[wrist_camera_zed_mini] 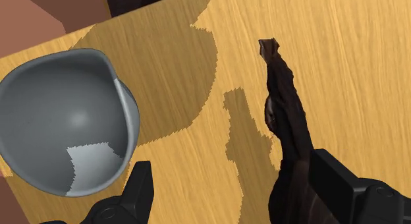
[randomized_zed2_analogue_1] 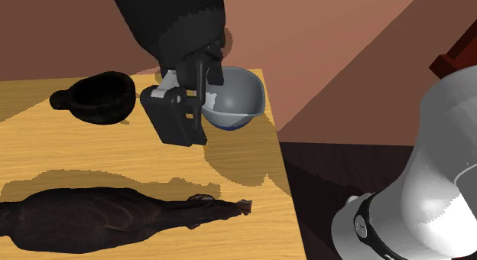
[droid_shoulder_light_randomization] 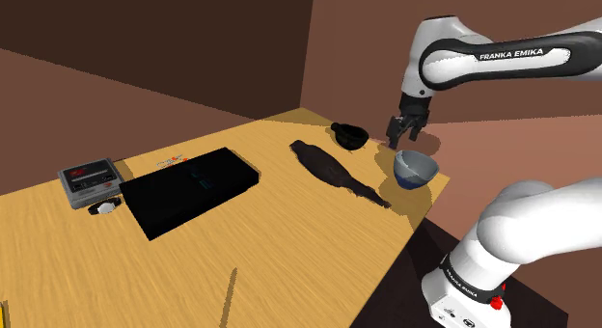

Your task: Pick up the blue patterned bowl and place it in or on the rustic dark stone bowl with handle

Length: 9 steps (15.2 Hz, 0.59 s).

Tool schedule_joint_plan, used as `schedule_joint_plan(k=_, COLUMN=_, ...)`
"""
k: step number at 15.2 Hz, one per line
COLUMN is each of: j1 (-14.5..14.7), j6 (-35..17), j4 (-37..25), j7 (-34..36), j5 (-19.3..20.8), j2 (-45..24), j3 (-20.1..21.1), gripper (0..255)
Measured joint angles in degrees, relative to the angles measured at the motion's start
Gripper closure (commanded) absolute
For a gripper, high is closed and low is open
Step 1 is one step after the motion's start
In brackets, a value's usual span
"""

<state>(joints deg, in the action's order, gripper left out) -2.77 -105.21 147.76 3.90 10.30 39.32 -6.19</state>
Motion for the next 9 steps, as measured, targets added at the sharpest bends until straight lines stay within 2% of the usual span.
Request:
schedule_joint_plan(k=4, j1=-2.3, j6=-7.0, j4=4.3, j7=-1.0, j5=4.2, j2=-2.7, j3=-2.0, gripper=0)
schedule_joint_plan(k=9, j1=-5.6, j6=-16.5, j4=6.0, j7=-1.9, j5=9.9, j2=-10.1, j3=-4.9, gripper=0)
